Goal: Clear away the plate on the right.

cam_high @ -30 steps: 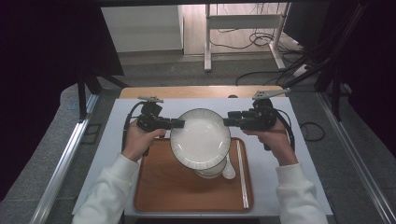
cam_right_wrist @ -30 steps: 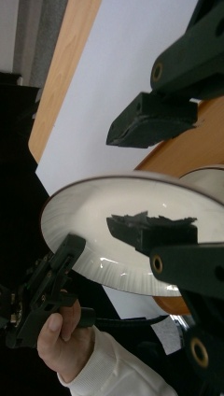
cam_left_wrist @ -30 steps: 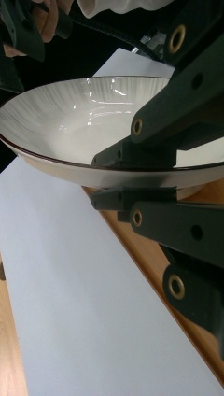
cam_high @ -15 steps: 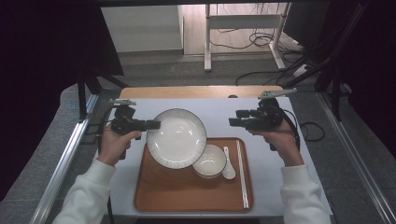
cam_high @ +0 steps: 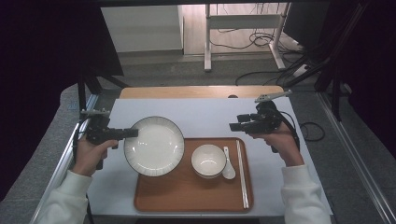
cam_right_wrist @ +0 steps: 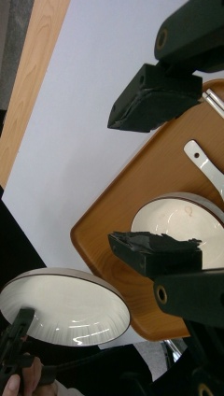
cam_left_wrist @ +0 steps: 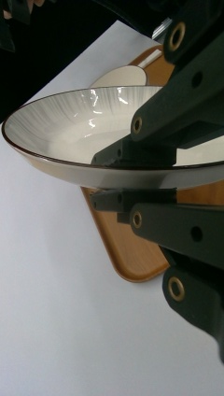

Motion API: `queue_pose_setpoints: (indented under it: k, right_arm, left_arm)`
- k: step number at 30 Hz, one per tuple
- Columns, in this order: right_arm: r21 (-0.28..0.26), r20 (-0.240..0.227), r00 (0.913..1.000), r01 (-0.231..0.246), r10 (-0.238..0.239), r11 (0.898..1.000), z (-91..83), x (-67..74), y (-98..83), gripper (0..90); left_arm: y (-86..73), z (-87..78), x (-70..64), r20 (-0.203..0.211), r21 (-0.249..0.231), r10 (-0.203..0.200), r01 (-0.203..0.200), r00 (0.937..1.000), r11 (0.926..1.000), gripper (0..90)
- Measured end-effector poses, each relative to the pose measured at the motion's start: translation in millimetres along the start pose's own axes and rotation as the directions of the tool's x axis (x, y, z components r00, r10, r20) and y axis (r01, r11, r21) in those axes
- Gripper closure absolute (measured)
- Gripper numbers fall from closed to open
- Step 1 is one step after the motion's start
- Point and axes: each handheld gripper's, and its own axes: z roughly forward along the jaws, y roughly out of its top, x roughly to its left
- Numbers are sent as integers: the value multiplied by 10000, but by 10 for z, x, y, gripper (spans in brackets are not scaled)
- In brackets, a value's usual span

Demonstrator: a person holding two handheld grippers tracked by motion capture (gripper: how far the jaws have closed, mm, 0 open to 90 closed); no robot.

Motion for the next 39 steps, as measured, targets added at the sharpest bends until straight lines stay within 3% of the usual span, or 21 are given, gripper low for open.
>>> queue_pose_setpoints:
  k: [16,26,39]
  right_arm:
    - [43,495,9985,-214,211,9998,-24,-42,-47,315]
    - [237,605,9978,-281,266,9993,4,-66,-67,293]
    - [476,612,9979,-242,212,9986,29,-73,-79,283]
  left_arm:
    - [-167,-20,129,-95,263,-286,288,9995,9992,814]
    - [-280,208,138,-1,994,-314,313,9995,9946,813]
    - [-327,402,112,180,1580,-208,177,9996,9873,810]
